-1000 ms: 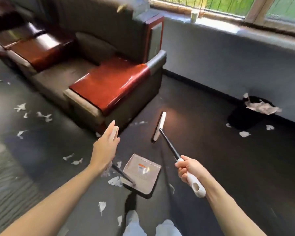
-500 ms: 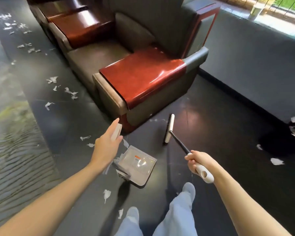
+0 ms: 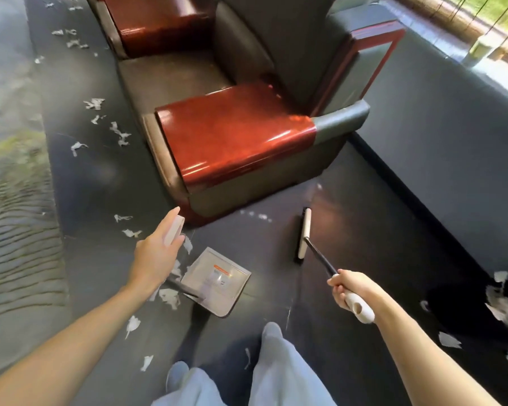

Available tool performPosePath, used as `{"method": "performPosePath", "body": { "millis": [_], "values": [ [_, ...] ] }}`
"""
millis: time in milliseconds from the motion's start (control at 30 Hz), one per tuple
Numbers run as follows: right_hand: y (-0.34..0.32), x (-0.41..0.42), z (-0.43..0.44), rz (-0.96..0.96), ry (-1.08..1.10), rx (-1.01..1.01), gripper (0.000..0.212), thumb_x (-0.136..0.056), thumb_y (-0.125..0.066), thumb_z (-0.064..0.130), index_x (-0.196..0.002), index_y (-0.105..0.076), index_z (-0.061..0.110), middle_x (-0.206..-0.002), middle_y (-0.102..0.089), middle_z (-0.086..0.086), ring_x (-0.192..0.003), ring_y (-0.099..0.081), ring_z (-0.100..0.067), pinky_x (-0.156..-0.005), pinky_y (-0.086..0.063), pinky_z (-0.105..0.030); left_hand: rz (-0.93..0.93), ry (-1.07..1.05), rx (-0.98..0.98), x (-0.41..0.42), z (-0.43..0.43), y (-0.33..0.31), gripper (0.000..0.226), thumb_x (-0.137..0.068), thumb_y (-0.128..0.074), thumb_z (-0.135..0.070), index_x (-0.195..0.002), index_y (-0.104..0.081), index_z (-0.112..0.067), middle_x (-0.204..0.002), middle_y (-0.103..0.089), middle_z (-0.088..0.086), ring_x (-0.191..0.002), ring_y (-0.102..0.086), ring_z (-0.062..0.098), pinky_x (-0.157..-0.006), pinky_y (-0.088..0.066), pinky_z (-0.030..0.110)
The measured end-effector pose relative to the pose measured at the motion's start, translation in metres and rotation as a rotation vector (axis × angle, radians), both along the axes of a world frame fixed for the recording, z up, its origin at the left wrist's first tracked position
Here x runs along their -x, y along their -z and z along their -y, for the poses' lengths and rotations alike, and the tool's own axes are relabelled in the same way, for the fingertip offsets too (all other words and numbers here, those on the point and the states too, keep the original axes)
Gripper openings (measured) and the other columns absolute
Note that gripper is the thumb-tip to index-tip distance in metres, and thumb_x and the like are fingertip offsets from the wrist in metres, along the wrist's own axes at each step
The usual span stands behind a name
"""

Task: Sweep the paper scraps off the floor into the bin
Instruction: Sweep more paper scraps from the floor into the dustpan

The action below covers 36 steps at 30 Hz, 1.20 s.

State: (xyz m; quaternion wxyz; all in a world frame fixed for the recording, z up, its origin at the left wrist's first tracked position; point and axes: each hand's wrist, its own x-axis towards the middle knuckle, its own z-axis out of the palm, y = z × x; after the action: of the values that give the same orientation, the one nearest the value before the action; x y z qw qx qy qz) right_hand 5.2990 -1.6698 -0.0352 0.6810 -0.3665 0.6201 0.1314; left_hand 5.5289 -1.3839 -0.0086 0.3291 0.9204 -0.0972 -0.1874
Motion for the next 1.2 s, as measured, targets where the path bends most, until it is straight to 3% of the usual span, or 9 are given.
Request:
{"method": "performPosePath", "body": {
  "millis": [233,333,500,633,800,900,1033,1133,1200],
  "values": [
    [0.004,0.024,-0.022,-0.026,0.049,0.024,0.049,-0.094,-0.043,-0.005,-0.142,-0.034,0.003,-0.046,-0.038,-0.003,-0.029,-0.038,-0.007,-0.032,-0.033,-0.014,0.005,0.001,-0.008,0.017,-0.005,-0.006,0.051,-0.097,-0.049,-0.026,-0.139,-0.035,-0.050,-0.097,-0.064,0.007,-0.061,-0.046,0.008,-0.057,-0.037,0.010],
    [0.001,0.037,-0.054,-0.013,0.075,0.034,0.046,-0.094,-0.044,-0.005,-0.139,-0.036,0.004,-0.043,-0.041,-0.004,-0.029,-0.040,-0.006,-0.031,-0.034,-0.014,-0.003,0.044,-0.003,0.025,-0.026,-0.007,0.051,-0.097,-0.048,-0.025,-0.140,-0.034,-0.050,-0.099,-0.061,0.002,-0.059,-0.042,0.003,-0.052,-0.035,0.007],
    [-0.001,0.067,-0.143,0.073,0.165,0.051,0.040,-0.094,-0.045,-0.004,-0.133,-0.041,0.003,-0.047,-0.038,-0.003,-0.032,-0.037,-0.006,-0.033,-0.033,-0.015,-0.005,0.179,0.050,0.050,-0.078,-0.003,0.054,-0.097,-0.051,-0.024,-0.142,-0.034,-0.047,-0.116,-0.064,0.010,-0.101,-0.054,0.029,-0.081,-0.038,0.029],
    [0.003,0.096,-0.220,0.140,0.243,0.037,0.031,-0.094,-0.047,-0.001,-0.120,-0.040,0.015,-0.043,-0.042,-0.002,-0.032,-0.038,-0.007,-0.034,-0.035,-0.016,0.000,0.277,0.098,0.079,-0.125,-0.010,0.055,-0.096,-0.051,-0.022,-0.142,-0.033,-0.048,-0.117,-0.064,0.007,-0.106,-0.054,0.029,-0.089,-0.042,0.033],
    [-0.003,0.134,-0.300,0.149,0.311,0.072,0.057,-0.094,-0.044,-0.006,-0.145,-0.029,0.014,-0.049,-0.049,0.000,-0.031,-0.038,-0.005,-0.032,-0.033,-0.015,0.007,0.320,0.120,0.109,-0.190,-0.017,0.055,-0.096,-0.052,-0.022,-0.142,-0.034,-0.047,-0.124,-0.063,0.005,-0.117,-0.051,0.029,-0.090,-0.037,0.028],
    [-0.006,0.167,-0.338,0.127,0.331,0.096,0.060,-0.094,-0.044,-0.007,-0.148,-0.027,0.015,-0.066,-0.046,-0.003,-0.032,-0.038,-0.004,-0.032,-0.033,-0.015,0.009,0.331,0.120,0.129,-0.232,-0.015,0.055,-0.096,-0.053,-0.021,-0.142,-0.035,-0.045,-0.128,-0.061,0.004,-0.120,-0.050,0.026,-0.085,-0.034,0.024],
    [0.007,0.217,-0.394,0.098,0.321,0.117,0.060,-0.094,-0.044,-0.007,-0.148,-0.026,0.015,-0.063,-0.045,-0.003,-0.032,-0.038,-0.004,-0.032,-0.033,-0.015,0.039,0.311,0.134,0.164,-0.296,-0.009,0.054,-0.095,-0.054,-0.022,-0.142,-0.037,-0.044,-0.126,-0.062,0.001,-0.118,-0.051,0.025,-0.090,-0.034,0.026],
    [0.029,0.257,-0.444,0.028,0.201,0.153,0.054,-0.093,-0.046,-0.006,-0.137,-0.033,0.021,-0.055,-0.045,-0.004,-0.037,-0.039,-0.007,-0.036,-0.035,-0.018,0.075,0.277,0.123,0.183,-0.349,-0.005,0.056,-0.094,-0.056,-0.021,-0.142,-0.038,-0.044,-0.127,-0.061,0.000,-0.117,-0.053,0.026,-0.095,-0.036,0.028],
    [0.044,0.278,-0.477,-0.045,0.091,0.128,0.029,-0.091,-0.046,-0.004,-0.112,-0.039,0.014,-0.055,-0.044,-0.005,-0.039,-0.039,-0.011,-0.040,-0.036,-0.021,0.081,0.245,0.109,0.190,-0.385,-0.003,0.056,-0.094,-0.057,-0.021,-0.140,-0.039,-0.045,-0.127,-0.062,0.002,-0.117,-0.054,0.028,-0.098,-0.038,0.031]
  ]
}}
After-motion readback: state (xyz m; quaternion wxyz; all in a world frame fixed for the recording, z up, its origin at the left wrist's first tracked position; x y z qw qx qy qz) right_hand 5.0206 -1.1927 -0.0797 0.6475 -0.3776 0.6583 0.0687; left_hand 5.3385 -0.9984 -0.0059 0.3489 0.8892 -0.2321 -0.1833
